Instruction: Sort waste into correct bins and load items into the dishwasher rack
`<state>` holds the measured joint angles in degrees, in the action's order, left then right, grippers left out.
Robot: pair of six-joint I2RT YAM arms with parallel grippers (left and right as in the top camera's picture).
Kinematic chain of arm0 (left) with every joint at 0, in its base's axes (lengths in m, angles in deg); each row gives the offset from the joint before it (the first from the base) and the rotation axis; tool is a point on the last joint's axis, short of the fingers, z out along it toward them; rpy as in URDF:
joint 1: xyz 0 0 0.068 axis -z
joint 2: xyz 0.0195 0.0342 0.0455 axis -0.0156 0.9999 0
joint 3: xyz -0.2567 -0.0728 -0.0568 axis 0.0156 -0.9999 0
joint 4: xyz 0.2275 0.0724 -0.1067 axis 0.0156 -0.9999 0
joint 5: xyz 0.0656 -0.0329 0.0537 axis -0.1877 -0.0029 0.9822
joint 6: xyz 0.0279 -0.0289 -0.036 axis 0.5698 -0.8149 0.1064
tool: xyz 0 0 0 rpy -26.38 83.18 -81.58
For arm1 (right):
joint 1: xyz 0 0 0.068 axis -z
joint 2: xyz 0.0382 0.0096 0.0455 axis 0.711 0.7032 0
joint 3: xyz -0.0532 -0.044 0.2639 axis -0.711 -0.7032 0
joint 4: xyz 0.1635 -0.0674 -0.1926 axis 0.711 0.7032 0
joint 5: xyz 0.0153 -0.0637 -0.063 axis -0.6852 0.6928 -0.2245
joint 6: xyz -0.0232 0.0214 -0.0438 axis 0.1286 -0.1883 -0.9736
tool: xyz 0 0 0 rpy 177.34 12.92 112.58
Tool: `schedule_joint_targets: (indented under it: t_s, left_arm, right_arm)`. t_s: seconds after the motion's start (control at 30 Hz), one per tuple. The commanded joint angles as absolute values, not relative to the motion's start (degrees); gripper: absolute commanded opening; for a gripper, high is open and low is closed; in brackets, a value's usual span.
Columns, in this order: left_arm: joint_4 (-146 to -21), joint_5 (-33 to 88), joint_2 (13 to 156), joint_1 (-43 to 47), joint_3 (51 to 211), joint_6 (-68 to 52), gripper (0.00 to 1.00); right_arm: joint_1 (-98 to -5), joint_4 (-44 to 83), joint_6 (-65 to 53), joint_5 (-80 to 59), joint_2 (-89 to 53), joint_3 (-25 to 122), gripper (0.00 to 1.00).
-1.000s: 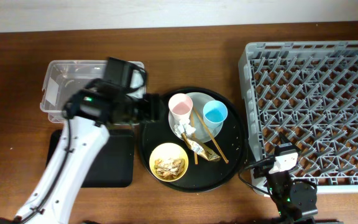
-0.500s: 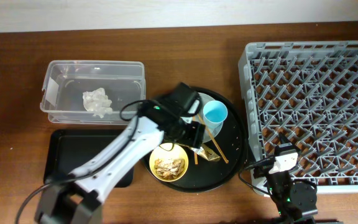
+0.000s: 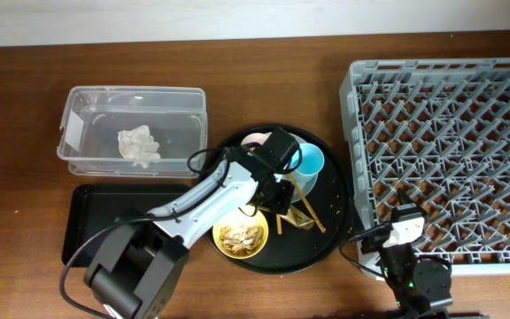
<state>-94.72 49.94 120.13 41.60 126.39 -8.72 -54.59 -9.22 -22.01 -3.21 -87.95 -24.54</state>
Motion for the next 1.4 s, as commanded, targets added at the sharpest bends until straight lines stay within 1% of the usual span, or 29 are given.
schedule_joint_targets:
  t_s: [0.0,0.07,0.1,0.13,0.17,0.2,0.23,0.27,0.53,0.63,0.67,0.7,0.77,0.8,0.87,0.93,0.97,1.1,1.2,1.37]
  left_arm:
    - [-94.6,50.6,120.5,41.8,126.1,-8.3,0.48]
    - [-94.7,50.6,120.5,41.8,126.1,-8.3,0.39]
    - [-94.8,50.6,120.4,41.8,126.1,-8.3,0.36]
    - [-95.0,50.6,120.4,41.8,126.1,-8.3,0.30]
    - [-95.1,50.6,120.3,41.8,126.1,-8.3,0.22]
    - [-95.3,50.6,120.0,41.8,126.1,-8.3,0.10]
    - [-95.3,50.6,119.7,41.8,126.1,-8.3,0.03]
    - [-95.3,50.6,119.4,41.8,126.1,-8.3,0.00]
    - [-96.4,50.6,113.0,41.8,126.1,-8.3,0.00]
    - [-97.2,50.5,111.5,41.8,126.1,-10.1,0.00]
    - [-97.6,50.5,111.4,41.8,126.1,-11.0,0.04]
    - [-97.9,50.5,111.4,41.8,126.1,-12.4,0.25]
    - [-98.3,50.4,111.8,41.9,126.1,-15.2,0.58]
    - [-98.2,50.4,112.2,41.9,126.1,-16.1,0.68]
    - [-98.1,50.4,113.0,42.2,126.1,-20.6,0.74]
    - [-97.9,50.4,114.2,42.6,126.1,-24.9,0.80]
    - [-97.5,50.6,114.9,42.9,126.0,-26.4,0.80]
    - [-94.3,50.6,118.4,43.3,126.0,-30.5,0.79]
    - [-90.9,50.6,120.1,43.3,126.0,-30.5,0.75]
    - [-90.2,53.3,121.2,43.3,126.0,-30.5,0.75]
  right_arm:
    - [-54.2,-8.9,-22.1,-2.7,-88.4,-24.8,0.98]
    - [-54.2,-8.9,-22.1,-2.7,-88.4,-24.8,0.98]
    - [-54.2,-8.9,-22.1,-2.7,-88.4,-24.8,0.98]
    - [-54.2,-8.9,-22.1,-2.7,-88.4,-24.8,0.98]
    - [-54.2,-8.9,-22.1,-2.7,-88.4,-24.8,0.98]
    - [-54.2,-8.9,-22.1,-2.7,-88.4,-24.8,0.98]
    - [-54.2,-8.9,-22.1,-2.7,-88.4,-24.8,0.98]
    - [-54.2,-8.9,-22.1,-2.7,-88.4,-24.8,0.98]
    - [-54.2,-8.9,-22.1,-2.7,-88.4,-24.8,0.98]
    - [-54.2,-8.9,-22.1,-2.7,-88.4,-24.8,0.98]
    - [-54.2,-8.9,-22.1,-2.7,-88.4,-24.8,0.98]
    - [-54.2,-8.9,-22.1,-2.7,-88.4,-24.8,0.98]
    - [-54.2,-8.9,-22.1,-2.7,-88.4,-24.8,0.98]
    - [-54.2,-8.9,-22.1,-2.7,-88.4,-24.8,0.98]
    - [-54.2,-8.9,-22.1,-2.7,-88.4,-24.8,0.98]
    - [-54.2,-8.9,-22.1,-2.7,-88.4,-24.8,0.98]
    - [-54.2,-8.9,-22.1,-2.7,-88.4,-24.8,0.98]
    - [-54.2,-8.9,-22.1,-2.7,-88.4,-24.8,0.98]
    - [-54.2,-8.9,-22.1,-2.7,-88.4,-24.8,0.98]
    - [-54.2,-8.9,-22.1,-2.7,-88.4,-24.8,0.98]
